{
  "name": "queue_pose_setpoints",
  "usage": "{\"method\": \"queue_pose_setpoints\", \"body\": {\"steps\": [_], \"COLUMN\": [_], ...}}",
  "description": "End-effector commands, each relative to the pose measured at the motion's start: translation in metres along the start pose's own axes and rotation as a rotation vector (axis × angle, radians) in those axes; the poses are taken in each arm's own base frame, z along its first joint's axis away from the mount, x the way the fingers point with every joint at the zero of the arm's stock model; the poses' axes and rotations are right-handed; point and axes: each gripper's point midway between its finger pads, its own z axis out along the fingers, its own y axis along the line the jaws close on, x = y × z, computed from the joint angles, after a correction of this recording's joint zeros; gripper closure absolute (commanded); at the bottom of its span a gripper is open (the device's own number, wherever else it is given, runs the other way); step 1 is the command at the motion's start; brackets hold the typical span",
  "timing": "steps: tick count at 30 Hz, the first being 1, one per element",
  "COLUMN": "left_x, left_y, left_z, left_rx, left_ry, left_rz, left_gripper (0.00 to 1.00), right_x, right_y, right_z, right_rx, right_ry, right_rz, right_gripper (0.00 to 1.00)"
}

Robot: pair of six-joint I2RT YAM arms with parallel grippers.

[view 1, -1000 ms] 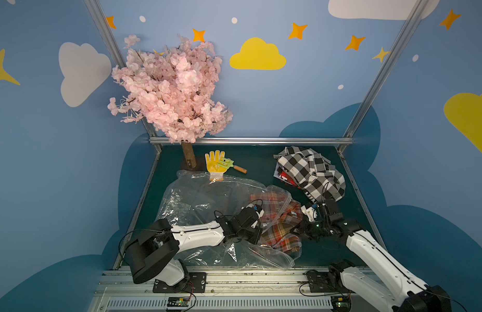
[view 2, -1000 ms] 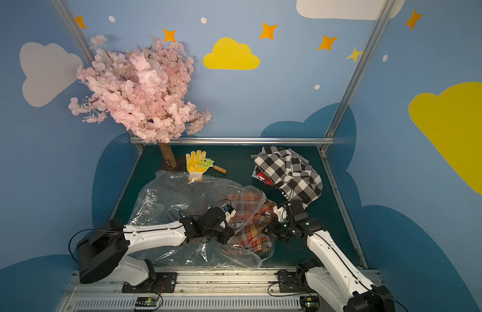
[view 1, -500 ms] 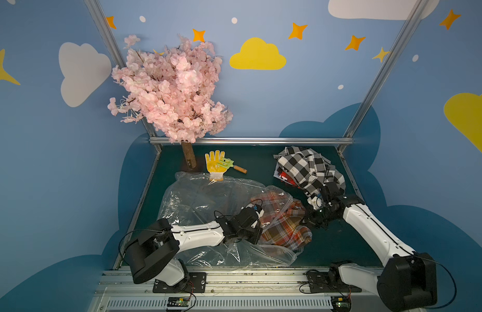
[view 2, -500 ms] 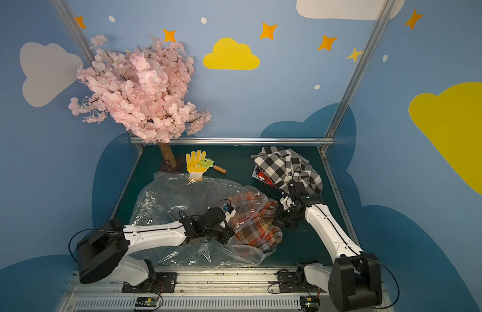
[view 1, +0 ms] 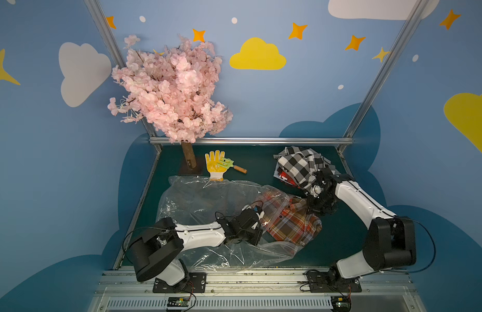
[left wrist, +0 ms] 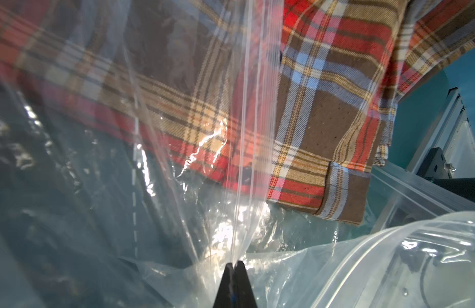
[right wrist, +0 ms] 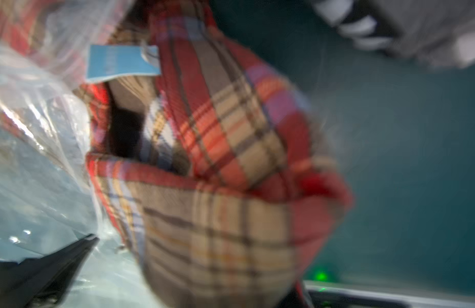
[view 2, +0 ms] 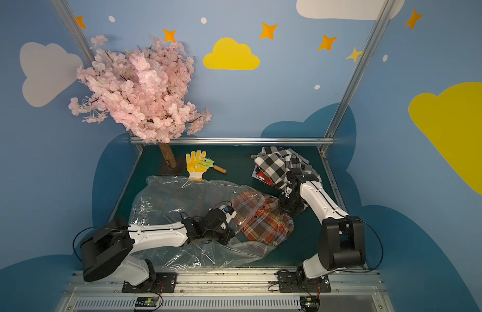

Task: Take the shirt out of the vacuum bag
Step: Take out the shirt from the vacuum bag.

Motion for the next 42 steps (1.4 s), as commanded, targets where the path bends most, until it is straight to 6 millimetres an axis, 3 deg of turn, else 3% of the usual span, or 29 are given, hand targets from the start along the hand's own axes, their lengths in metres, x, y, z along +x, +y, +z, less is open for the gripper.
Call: {"method": "queue_pose_setpoints", "body": {"steps": [1, 6, 14, 20, 25, 30, 35, 42], "left_x": [0.012, 0.009, 0.007, 0.006, 0.006, 0.007, 0.009, 0.012], "left_y": [-0.001, -0.001, -0.005, -0.004, -0.005, -0.006, -0.005, -0.002], "left_z": [0.006, 0.005, 0.01, 0.009, 0.009, 0.01, 0.01, 0.01], "left_rx": [-0.002, -0.004, 0.005, 0.004, 0.01, 0.014, 0.011, 0.002], "left_ry": [0.056, 0.047, 0.054, 0.05, 0.049, 0.051, 0.056, 0.068], "left_rz": [0.005, -0.007, -0.008, -0.007, -0.01, -0.01, -0.01, -0.011], "left_gripper": [0.97, 0.97, 0.97, 0.97, 0.97, 0.97, 0.97, 0.97], "right_x": [-0.016, -0.006, 0.031, 0.046, 0.092, 0.115, 0.118, 0.105], "right_y": [0.0, -0.014, -0.046, -0.023, -0.024, -0.027, -0.03, -0.031], "right_z": [-0.015, -0.03, -0.033, -0.045, -0.005, 0.024, 0.043, 0.062], "right_rx": [-0.064, -0.184, -0.26, -0.433, -0.433, -0.437, -0.449, -0.479], "right_ry": [-0.123, -0.212, -0.275, -0.36, -0.247, -0.211, -0.238, -0.343], "right_rz": [0.015, 0.109, 0.402, 0.454, 0.529, 0.593, 0.662, 0.681], "right_gripper": [0.49, 0.23, 0.21, 0.19, 0.2, 0.19, 0.17, 0.15]}}
